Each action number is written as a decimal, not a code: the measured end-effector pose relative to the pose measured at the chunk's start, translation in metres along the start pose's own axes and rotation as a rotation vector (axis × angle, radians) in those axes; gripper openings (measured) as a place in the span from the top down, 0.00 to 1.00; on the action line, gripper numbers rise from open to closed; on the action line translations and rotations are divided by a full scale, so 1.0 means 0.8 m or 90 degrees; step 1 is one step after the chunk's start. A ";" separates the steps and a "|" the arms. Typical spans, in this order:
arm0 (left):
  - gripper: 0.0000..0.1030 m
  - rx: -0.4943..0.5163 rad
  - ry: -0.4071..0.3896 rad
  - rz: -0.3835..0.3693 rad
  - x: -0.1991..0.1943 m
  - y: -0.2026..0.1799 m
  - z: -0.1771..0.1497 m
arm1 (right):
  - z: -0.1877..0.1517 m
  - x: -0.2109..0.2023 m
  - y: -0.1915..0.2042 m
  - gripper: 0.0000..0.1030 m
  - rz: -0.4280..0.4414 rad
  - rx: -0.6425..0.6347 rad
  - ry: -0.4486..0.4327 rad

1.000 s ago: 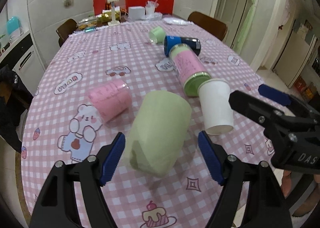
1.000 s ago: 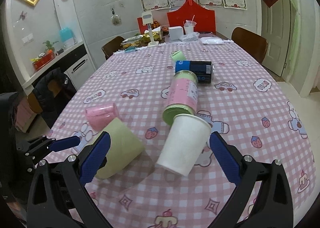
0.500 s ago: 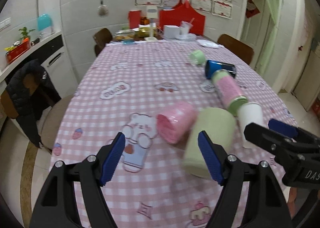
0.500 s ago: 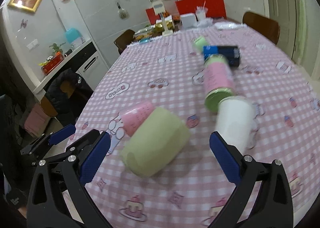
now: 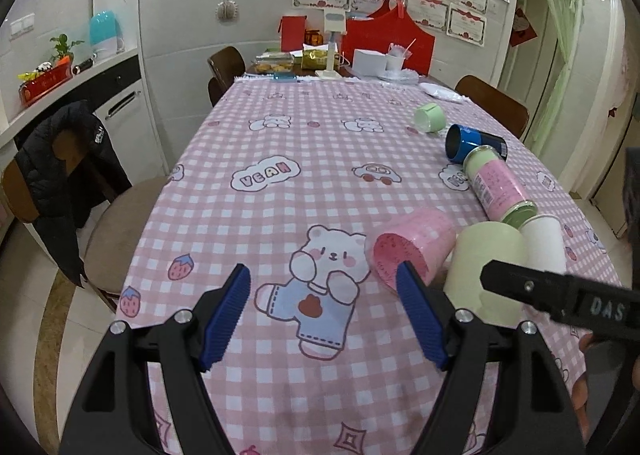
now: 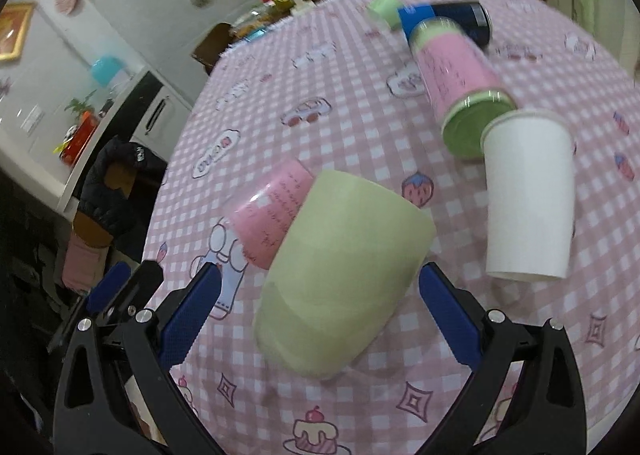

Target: Flip cup upside down

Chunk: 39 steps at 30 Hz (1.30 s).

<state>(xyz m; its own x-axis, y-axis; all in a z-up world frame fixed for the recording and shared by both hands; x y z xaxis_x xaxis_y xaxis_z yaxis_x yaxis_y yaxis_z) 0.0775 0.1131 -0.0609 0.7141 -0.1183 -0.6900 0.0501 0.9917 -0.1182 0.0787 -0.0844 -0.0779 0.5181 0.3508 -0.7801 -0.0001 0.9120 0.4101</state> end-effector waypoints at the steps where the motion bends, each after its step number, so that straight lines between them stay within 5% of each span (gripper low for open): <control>1: 0.28 -0.001 0.002 -0.004 0.003 0.002 0.000 | 0.002 0.005 -0.003 0.07 0.002 0.011 0.008; 14: 0.28 0.000 0.024 -0.023 0.033 0.006 0.000 | 0.013 0.040 -0.019 0.08 -0.001 0.051 0.060; 19: 0.28 -0.004 0.033 -0.025 0.045 0.006 0.003 | 0.013 0.047 -0.021 0.21 -0.003 0.043 0.069; 24: 0.28 -0.006 0.038 -0.025 0.051 0.005 0.006 | 0.013 0.049 -0.017 0.22 0.002 0.020 0.072; 29: 0.28 -0.013 0.036 -0.021 0.050 0.006 0.008 | 0.014 0.042 -0.009 0.23 -0.015 -0.022 0.053; 39: 0.28 -0.018 0.040 -0.020 0.053 -0.001 0.011 | 0.032 0.020 0.015 0.25 -0.139 -0.192 -0.056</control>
<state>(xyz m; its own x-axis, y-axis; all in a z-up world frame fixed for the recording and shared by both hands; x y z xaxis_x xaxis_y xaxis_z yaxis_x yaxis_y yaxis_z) 0.1142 0.1074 -0.0838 0.6670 -0.1530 -0.7292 0.0512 0.9858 -0.1600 0.1086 -0.0736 -0.0734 0.6052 0.1334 -0.7848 -0.1258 0.9895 0.0712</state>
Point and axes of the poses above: each gripper's, at about its wrist camera, not at the fingertips, and x roughly the way its jaws point, y to its left, z to its top, the point moved 1 cm from there along x, roughly the way its jaws point, and after that the axes turned 4 degrees about -x, right-handed, at the moved point
